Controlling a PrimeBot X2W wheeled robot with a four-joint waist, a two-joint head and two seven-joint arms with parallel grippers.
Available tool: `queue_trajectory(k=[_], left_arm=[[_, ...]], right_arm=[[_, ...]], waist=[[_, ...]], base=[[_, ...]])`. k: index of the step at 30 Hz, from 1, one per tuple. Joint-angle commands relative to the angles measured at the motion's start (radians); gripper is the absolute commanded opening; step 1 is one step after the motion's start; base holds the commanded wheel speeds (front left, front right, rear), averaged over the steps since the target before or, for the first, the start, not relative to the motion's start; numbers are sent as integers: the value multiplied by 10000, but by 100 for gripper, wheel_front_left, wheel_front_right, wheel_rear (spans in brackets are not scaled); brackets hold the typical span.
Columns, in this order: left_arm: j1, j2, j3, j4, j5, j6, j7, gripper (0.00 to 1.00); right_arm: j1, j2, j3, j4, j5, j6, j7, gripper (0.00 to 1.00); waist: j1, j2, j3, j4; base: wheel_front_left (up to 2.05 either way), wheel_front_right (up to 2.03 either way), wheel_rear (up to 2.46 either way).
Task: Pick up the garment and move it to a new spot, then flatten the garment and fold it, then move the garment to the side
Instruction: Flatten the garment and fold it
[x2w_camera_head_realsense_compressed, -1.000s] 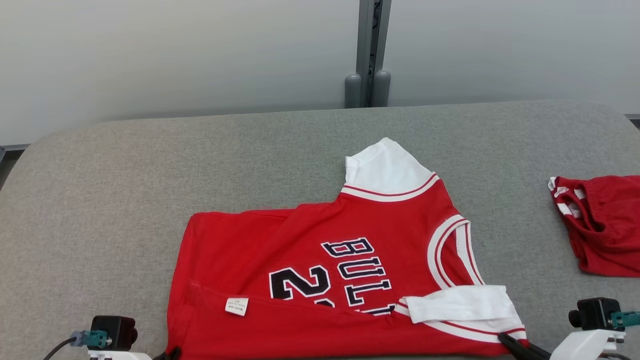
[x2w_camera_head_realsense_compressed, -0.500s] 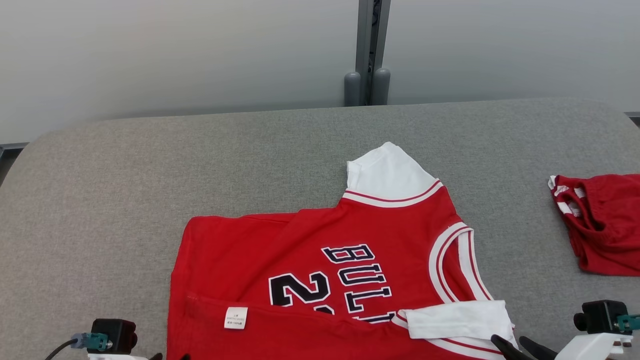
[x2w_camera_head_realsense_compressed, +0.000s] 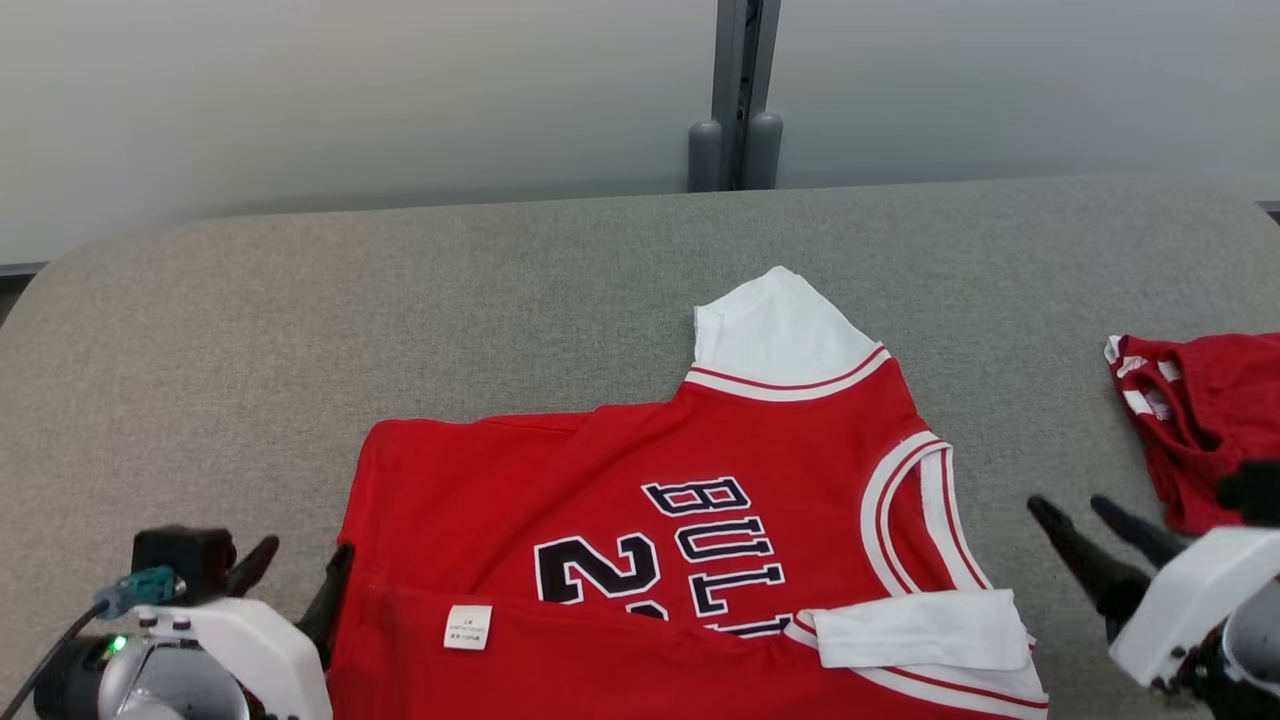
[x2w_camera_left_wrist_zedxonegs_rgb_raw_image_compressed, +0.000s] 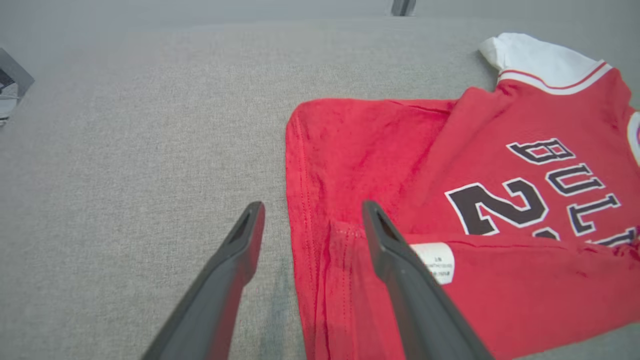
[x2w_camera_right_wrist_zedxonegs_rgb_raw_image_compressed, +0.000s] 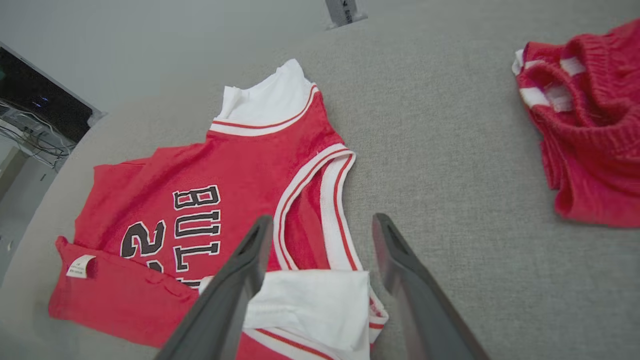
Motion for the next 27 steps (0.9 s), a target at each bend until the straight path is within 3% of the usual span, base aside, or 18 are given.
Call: queue_trajectory(k=[1,8,16,27], left_arm=[[-473,-112,83,231,268,-48,-189,100],[-1860,-1006,-15,1531,807,-646,-514,100],[-3644,-1857,-353,3130,1429,-1537,-518,100],[-5140,-2825,-464,3955,1776,-2143,-796,100]], right_arm=[[-654,-6,11,121,-127,2,-343,100],[-2937,-119,610,1370,-406,2,-1664,100],[-6014,-576,2125,3615,-555,2,-2778,100],[-9609,-873,3830,6901,-113,2,-2792,100]], waist=[[0,0,355,35],[0,0,1242,252],[0,0,2509,772],[0,0,3945,1624]], base=[[0,0,0],[0,0,0],[0,0,0],[0,0,0]])
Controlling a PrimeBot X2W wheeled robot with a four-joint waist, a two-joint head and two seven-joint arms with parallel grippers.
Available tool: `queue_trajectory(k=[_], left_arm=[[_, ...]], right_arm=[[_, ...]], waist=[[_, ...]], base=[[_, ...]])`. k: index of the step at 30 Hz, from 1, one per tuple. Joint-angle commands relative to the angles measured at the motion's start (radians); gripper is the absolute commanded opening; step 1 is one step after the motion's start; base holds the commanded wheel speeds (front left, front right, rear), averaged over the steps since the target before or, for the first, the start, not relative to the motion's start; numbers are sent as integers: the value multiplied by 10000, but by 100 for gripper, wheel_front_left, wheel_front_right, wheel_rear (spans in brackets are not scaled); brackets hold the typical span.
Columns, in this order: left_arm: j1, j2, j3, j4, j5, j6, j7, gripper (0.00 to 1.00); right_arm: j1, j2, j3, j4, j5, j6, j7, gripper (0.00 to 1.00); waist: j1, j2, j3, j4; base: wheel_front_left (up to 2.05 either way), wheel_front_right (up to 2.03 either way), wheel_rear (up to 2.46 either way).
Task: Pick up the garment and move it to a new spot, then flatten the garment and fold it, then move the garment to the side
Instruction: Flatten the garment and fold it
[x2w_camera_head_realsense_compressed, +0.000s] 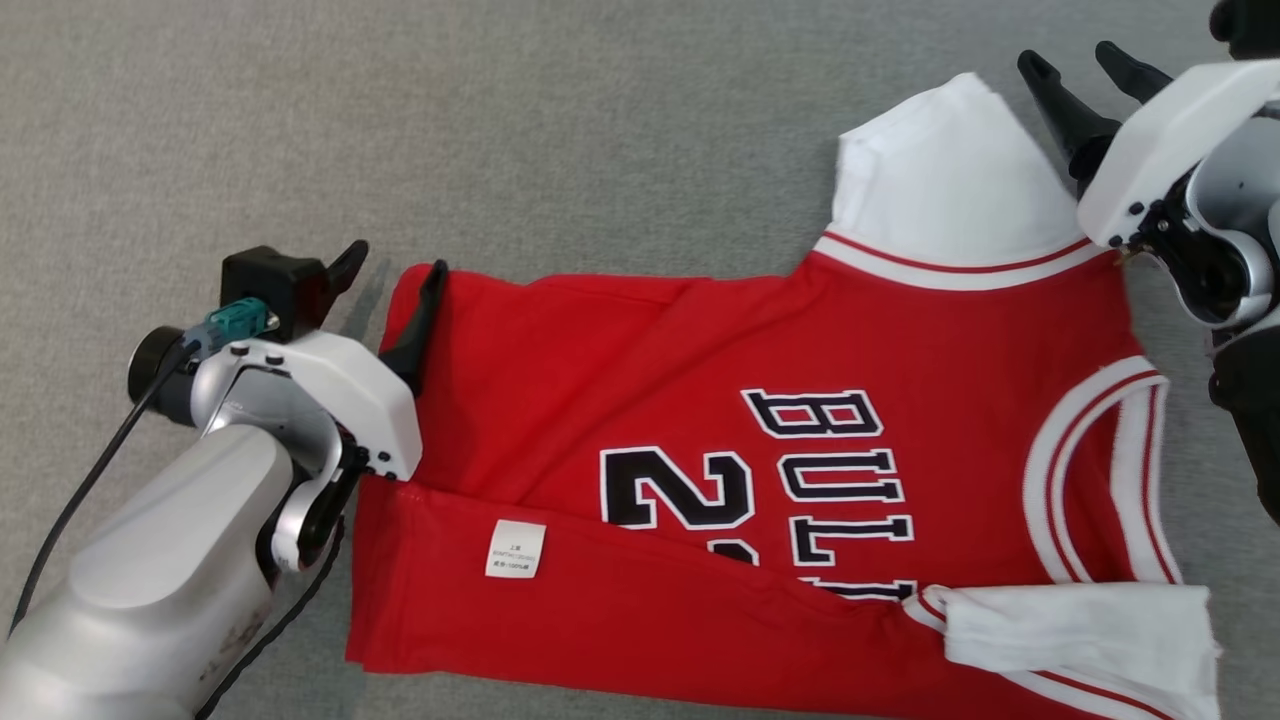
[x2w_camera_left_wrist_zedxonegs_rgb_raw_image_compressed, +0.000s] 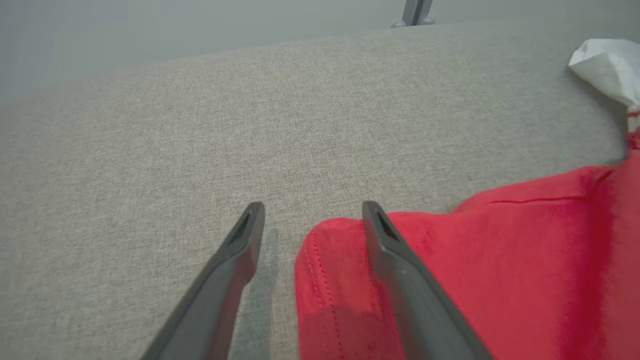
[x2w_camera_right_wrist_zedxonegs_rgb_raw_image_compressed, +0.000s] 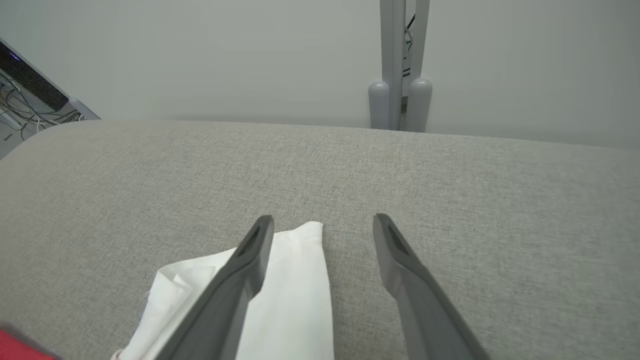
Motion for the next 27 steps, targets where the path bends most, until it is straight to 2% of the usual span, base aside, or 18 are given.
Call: queue_trajectory(k=[1,6,12,22,24,26,27], left_arm=[[-237,-32,-7,67,56,-74,-64,100],[-530,-304,-123,212,78,-269,8,100],[-601,-360,-182,183,41,-365,66,100],[-758,-331,-349,226,-164,-637,563,100],[-808,-329,-385,299,-239,-706,740,100],[-793,-340,-457,366,-320,-837,972,100],[-769,-372,-479,345,-387,-925,1064,83]], right_arm=[[-196,-21,154,233,41,2,57,100],[-995,92,791,1578,152,2,503,100],[-1284,287,1276,2661,413,2,698,100],[-1788,392,1885,2981,874,2,23,98],[-1867,414,2064,2969,992,2,-97,47],[-1940,423,2264,2958,1118,2,-244,17],[-1964,421,2341,2960,1176,2,-329,7]], waist=[[0,0,372,359],[0,0,595,606],[0,0,579,690],[0,0,687,660],[0,0,686,632],[0,0,666,588],[0,0,648,567]], base=[[0,0,0],[0,0,0],[0,0,0],[0,0,0],[0,0,0],[0,0,0],[0,0,0]])
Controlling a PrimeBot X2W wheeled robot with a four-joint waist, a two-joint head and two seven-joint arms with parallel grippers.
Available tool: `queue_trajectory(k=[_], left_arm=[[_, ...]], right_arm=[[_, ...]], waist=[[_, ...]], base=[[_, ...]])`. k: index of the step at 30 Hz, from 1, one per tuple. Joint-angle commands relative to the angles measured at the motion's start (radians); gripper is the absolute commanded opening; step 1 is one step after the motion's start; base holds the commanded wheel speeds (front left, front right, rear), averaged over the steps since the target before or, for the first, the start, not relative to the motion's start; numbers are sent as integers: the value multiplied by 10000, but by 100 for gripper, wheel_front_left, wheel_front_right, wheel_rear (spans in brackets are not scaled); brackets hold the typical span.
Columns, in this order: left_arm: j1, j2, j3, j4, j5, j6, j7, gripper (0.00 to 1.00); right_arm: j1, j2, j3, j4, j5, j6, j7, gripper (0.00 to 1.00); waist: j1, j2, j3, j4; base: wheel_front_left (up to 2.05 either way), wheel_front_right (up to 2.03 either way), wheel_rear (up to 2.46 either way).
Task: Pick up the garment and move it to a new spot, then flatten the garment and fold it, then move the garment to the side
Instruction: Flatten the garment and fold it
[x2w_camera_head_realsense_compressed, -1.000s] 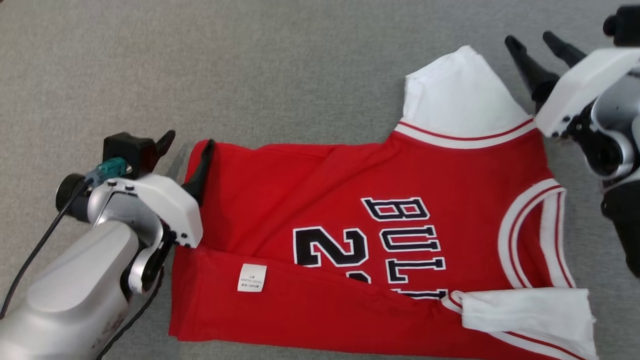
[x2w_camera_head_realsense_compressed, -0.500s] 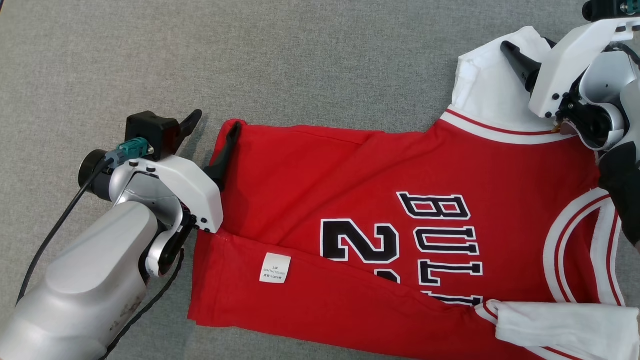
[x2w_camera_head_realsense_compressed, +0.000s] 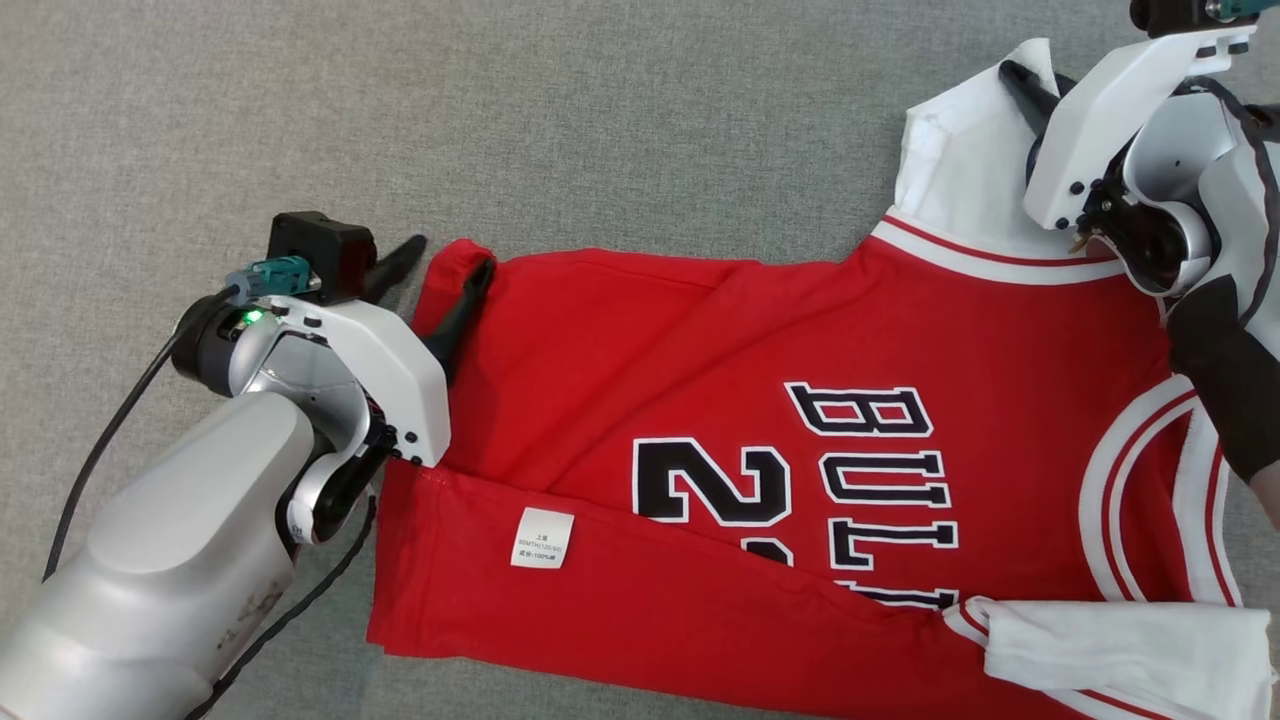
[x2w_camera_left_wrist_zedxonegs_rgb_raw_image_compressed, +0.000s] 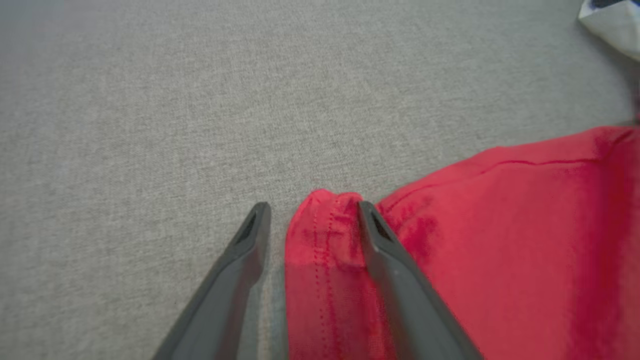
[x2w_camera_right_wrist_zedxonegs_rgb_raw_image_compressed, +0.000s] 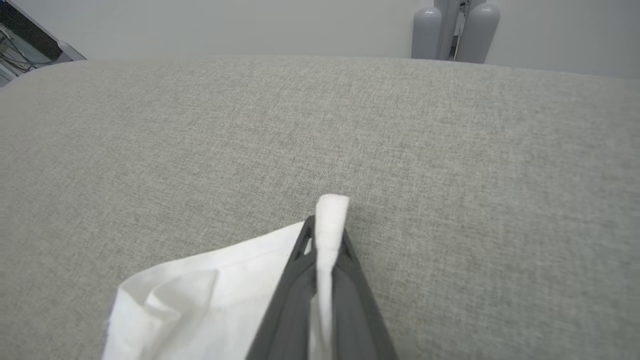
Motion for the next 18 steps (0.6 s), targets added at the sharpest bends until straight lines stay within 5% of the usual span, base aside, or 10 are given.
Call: queue_trajectory(k=[1,2,3,18], left_arm=[[-13,-24,-61,-11,-93,-136,82,59],[8,-6,-64,-37,-121,-169,115,37],[23,29,-68,-53,-148,-187,130,0],[609,583,186,-333,-299,294,-157,0]], right_arm=[[-120,-24,106,13,104,2,-174,0],[-127,-34,197,13,173,2,-265,0],[-122,-46,281,31,245,2,-330,0],[165,-184,1071,446,1125,2,-2476,0]], waist=[[0,0,-36,-33],[0,0,-60,-47],[0,0,-84,-60],[0,0,-996,-268]], base=[[0,0,0],[0,0,0],[0,0,0],[0,0,0]])
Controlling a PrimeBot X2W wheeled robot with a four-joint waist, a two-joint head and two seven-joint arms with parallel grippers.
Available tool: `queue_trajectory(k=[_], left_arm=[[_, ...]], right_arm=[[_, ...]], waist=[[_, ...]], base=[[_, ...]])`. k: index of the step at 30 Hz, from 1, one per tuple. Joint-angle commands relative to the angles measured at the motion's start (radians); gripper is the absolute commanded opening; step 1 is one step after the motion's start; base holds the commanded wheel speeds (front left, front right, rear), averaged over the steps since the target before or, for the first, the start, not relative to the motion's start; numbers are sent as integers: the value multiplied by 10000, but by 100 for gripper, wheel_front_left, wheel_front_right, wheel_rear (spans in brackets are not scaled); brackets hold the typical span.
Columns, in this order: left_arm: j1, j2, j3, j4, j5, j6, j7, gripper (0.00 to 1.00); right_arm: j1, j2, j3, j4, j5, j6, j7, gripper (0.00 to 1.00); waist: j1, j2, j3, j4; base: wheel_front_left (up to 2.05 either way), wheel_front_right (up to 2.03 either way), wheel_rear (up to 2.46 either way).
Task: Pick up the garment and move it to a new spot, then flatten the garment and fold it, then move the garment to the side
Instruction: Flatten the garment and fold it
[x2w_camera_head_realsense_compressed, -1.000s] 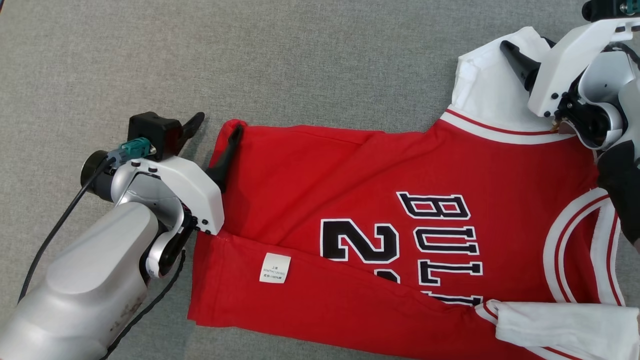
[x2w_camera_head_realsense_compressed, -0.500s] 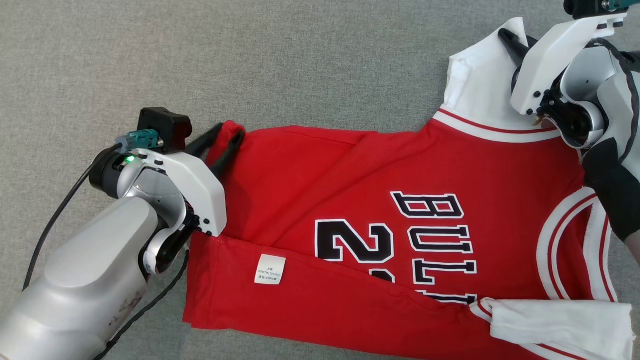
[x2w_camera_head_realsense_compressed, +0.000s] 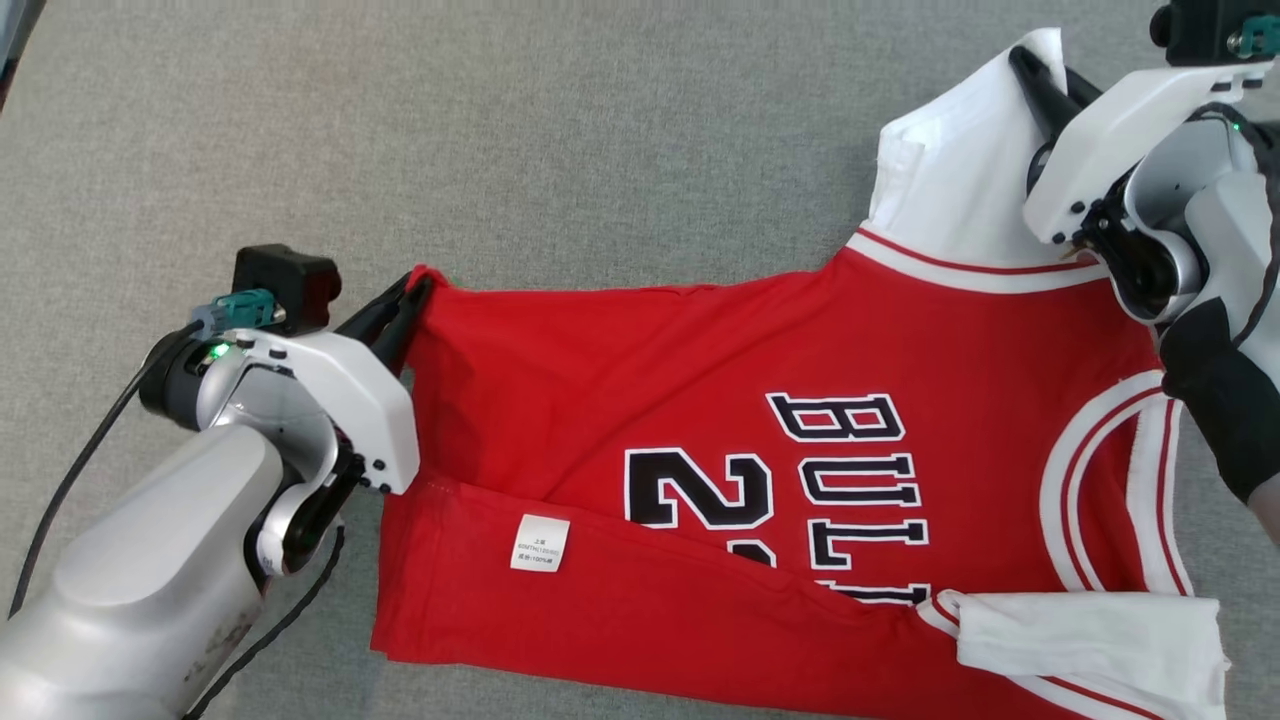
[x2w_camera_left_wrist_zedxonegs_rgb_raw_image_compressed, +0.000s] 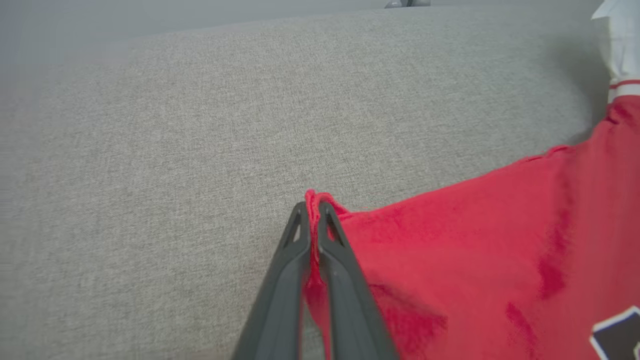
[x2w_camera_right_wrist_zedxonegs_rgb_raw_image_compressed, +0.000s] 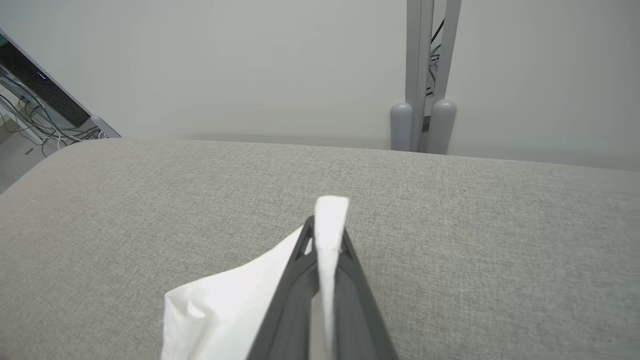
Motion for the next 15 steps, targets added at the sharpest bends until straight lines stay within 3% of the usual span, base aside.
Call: queue_trajectory(k=[1,6,15], left_arm=[[230,168,103,59,-129,132,-19,0],[495,324,137,152,-229,313,-43,0],[713,627,-110,-50,-328,130,448,0]], right_arm=[[196,-170,163,118,189,2,-117,0],[344,-236,463,292,479,2,-241,0],[837,-275,1092,18,1215,2,-19,0]], waist=[[0,0,-325,-135],[0,0,-684,-326],[0,0,-1378,-620]], base=[[0,0,0],[0,0,0],[0,0,0]])
